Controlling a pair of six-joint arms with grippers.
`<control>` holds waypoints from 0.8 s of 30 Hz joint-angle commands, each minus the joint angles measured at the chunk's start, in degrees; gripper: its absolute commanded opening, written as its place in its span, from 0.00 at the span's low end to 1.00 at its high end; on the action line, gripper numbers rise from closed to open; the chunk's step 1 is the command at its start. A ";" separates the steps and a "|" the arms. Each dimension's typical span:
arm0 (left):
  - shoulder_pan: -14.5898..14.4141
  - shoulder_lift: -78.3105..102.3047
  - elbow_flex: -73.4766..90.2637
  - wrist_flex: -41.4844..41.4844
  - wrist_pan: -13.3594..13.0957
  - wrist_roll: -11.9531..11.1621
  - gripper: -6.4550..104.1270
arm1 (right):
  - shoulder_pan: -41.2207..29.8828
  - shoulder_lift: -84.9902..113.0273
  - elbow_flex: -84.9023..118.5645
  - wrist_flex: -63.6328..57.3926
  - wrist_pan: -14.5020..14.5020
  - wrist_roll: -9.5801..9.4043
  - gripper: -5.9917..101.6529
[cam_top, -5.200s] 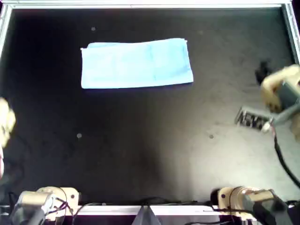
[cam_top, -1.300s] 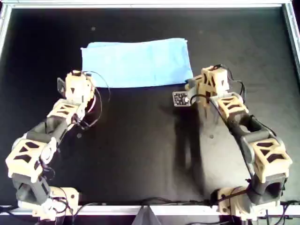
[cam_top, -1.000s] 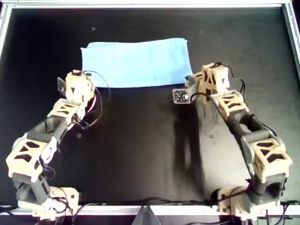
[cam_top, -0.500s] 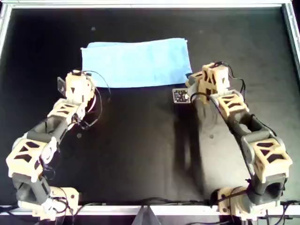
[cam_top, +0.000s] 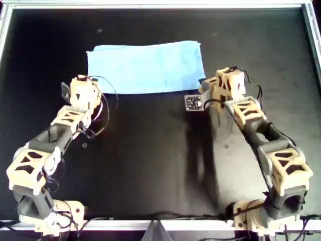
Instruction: Fold a cloth
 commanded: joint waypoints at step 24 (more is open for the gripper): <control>-0.62 0.44 -2.29 -1.05 0.26 0.35 0.79 | 3.25 -12.22 -28.74 18.02 7.56 0.35 0.91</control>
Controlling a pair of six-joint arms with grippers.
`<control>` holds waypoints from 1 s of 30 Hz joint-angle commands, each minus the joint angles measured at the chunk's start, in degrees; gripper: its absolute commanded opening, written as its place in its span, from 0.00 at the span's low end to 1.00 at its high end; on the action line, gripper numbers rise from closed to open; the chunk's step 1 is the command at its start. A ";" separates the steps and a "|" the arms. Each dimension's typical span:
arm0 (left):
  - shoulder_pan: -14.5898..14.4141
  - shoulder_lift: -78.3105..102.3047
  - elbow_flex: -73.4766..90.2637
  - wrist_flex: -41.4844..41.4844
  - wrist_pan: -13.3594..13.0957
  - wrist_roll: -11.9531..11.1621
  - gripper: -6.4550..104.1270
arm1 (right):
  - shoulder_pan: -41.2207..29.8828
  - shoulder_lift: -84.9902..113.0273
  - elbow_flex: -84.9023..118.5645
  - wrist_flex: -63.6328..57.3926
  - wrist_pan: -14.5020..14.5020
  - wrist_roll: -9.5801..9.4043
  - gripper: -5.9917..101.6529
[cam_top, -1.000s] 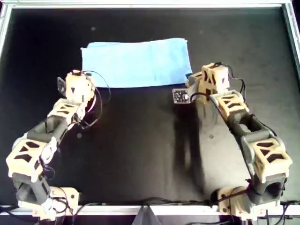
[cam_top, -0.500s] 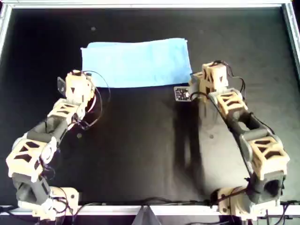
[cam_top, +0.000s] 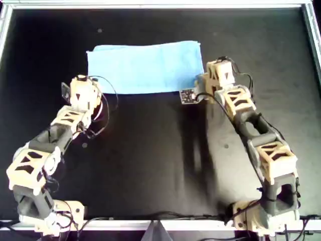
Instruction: Fold a cloth
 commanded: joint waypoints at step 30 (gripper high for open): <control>-1.67 1.41 -2.37 -0.97 0.88 -0.53 0.04 | 0.18 0.97 -4.83 -0.09 0.18 0.35 0.03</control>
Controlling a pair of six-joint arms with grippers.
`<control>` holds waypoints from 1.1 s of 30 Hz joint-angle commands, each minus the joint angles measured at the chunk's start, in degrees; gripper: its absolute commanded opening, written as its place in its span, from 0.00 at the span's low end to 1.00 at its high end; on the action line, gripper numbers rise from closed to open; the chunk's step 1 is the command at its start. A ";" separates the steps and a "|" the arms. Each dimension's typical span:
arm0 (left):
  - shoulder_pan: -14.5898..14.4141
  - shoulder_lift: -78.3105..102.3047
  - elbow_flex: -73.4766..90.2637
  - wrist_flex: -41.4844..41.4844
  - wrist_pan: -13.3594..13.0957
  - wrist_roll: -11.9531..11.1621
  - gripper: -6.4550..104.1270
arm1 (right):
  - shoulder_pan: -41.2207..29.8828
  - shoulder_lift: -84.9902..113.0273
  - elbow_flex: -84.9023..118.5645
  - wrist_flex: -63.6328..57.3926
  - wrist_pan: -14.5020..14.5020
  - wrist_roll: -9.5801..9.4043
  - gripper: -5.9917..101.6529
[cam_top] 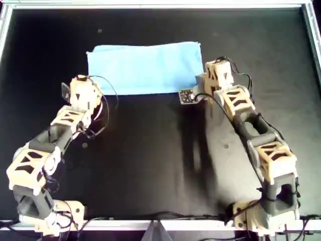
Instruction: Fold a cloth
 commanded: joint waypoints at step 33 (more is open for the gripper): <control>-2.81 27.60 23.55 0.26 0.35 0.70 0.05 | -0.79 27.60 26.10 0.97 0.26 0.35 0.04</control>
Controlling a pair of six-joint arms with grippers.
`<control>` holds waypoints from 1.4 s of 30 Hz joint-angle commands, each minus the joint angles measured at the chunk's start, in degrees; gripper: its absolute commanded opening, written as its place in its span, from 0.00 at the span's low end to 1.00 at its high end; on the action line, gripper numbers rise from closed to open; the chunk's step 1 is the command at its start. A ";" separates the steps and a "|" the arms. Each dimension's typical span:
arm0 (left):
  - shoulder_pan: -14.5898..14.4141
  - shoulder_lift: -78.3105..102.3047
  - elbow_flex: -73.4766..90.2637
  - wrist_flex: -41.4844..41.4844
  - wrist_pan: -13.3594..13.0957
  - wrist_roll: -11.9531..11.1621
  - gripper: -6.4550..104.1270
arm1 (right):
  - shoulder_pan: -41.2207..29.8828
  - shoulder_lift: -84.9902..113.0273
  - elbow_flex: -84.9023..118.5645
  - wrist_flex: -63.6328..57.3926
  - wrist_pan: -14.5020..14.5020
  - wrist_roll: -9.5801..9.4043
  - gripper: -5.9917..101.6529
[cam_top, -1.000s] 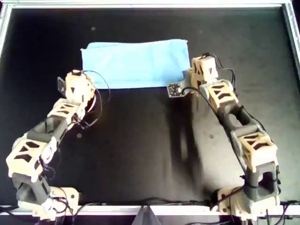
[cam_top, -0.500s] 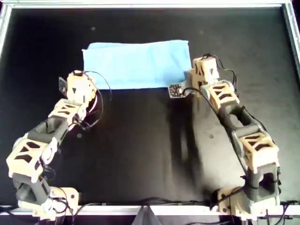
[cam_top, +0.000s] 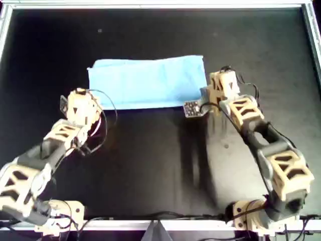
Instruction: Fold a cloth
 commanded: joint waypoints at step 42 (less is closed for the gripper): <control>-8.96 27.25 23.20 -0.35 0.09 0.53 0.05 | 0.18 37.88 39.55 0.97 -0.18 -0.18 0.04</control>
